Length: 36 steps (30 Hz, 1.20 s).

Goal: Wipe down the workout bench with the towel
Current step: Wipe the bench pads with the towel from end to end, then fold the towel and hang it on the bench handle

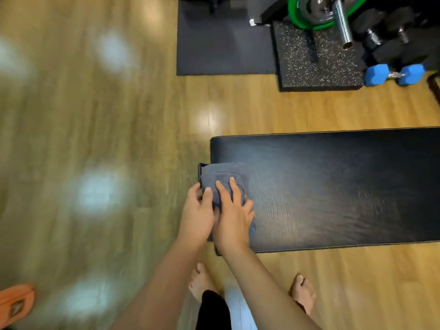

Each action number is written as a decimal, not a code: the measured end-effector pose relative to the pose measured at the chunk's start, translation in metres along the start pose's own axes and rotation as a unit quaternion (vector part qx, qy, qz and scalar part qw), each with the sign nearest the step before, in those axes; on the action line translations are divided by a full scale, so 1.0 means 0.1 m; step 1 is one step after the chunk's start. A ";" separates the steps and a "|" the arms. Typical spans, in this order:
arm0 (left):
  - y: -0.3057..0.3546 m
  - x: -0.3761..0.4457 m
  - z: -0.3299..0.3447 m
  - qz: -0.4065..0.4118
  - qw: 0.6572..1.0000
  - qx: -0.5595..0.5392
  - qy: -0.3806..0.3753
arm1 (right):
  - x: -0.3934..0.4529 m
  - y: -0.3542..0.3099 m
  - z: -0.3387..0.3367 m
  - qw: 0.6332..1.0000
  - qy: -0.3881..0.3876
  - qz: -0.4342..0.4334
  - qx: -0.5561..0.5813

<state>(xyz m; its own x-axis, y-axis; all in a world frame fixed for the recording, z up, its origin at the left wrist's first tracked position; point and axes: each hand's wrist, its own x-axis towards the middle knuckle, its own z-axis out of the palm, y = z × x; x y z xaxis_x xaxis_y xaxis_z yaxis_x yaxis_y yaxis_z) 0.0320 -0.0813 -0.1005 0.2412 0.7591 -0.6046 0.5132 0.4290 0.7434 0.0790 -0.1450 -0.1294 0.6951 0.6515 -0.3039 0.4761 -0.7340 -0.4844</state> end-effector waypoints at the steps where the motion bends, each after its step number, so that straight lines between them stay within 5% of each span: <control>1: -0.01 0.05 -0.14 -0.019 1.000 -0.003 -0.010 | -0.01 -0.09 0.03 0.999 0.007 -0.005 0.031; 5: 0.03 0.15 -0.49 -0.079 0.992 -0.087 -0.050 | -0.05 -0.29 0.00 0.953 0.002 0.024 0.302; 10: 0.13 0.20 -0.72 -0.105 0.982 -0.111 -0.111 | -0.04 -0.53 -0.44 0.653 -0.117 0.239 0.709; 12: 0.24 0.24 -0.86 -0.134 0.974 -0.123 -0.133 | -0.04 -0.60 -0.55 0.583 -0.133 0.266 0.756; 14: 0.40 0.25 -1.00 -0.155 0.964 -0.107 -0.189 | -0.05 -0.73 -0.65 0.559 -0.140 0.292 0.763; 23: 0.89 0.71 -1.26 -0.147 0.954 -0.113 -0.234 | 0.33 -1.35 -0.89 0.611 -0.122 0.338 0.706; 26: 1.06 0.84 -1.31 -0.130 0.948 -0.131 -0.259 | 0.55 -1.50 -0.88 0.687 -0.026 0.357 0.632; 31: 1.26 1.03 -1.25 -0.178 0.926 -0.127 -0.306 | 0.70 -1.56 -0.55 0.813 0.047 0.243 0.527; 33: 1.24 1.13 -1.20 -0.213 0.922 -0.122 -0.301 | 0.69 -1.51 -0.44 0.816 0.041 0.249 0.520; 36: 1.17 1.23 -1.14 -0.256 0.905 -0.103 -0.324 | 0.64 -1.44 -0.36 0.765 0.019 0.305 0.567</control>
<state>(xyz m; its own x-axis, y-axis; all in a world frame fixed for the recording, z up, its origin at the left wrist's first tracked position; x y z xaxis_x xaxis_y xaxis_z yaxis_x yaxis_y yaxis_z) 0.0277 0.1177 -0.0551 0.4819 0.0167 -0.8760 0.5465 0.7758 0.3154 0.0737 -0.0046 -0.0497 0.6279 0.2326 -0.7427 -0.7004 -0.2472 -0.6695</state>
